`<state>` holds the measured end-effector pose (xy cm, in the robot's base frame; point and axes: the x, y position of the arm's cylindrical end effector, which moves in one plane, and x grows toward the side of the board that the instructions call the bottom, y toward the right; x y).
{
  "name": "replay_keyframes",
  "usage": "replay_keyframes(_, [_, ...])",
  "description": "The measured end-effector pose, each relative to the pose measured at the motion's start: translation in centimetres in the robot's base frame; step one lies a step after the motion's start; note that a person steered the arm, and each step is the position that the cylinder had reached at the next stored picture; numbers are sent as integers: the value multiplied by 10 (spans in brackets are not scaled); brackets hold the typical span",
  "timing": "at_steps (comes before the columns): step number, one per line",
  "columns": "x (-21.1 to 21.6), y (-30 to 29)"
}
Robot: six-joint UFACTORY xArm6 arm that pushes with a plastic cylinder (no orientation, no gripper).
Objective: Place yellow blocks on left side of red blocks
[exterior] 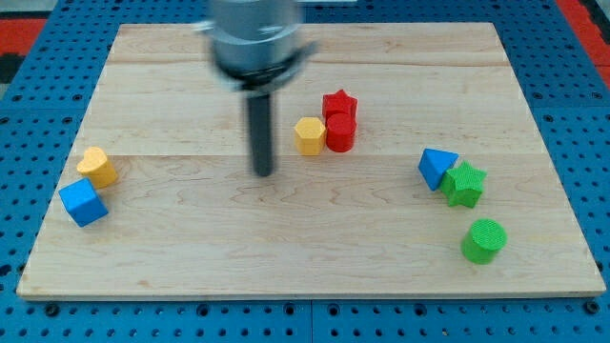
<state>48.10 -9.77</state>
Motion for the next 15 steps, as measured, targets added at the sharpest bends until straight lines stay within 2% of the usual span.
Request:
replay_keyframes(1, [64,-93])
replay_keyframes(2, [107,-167])
replay_keyframes(3, [105,-205])
replay_keyframes(5, [8,-187])
replay_keyframes(8, [-32,-80])
replay_keyframes(12, [-40,-48])
replay_keyframes(13, [-79,-46])
replay_keyframes(14, [-82,-72])
replay_keyframes(15, [-105,-68])
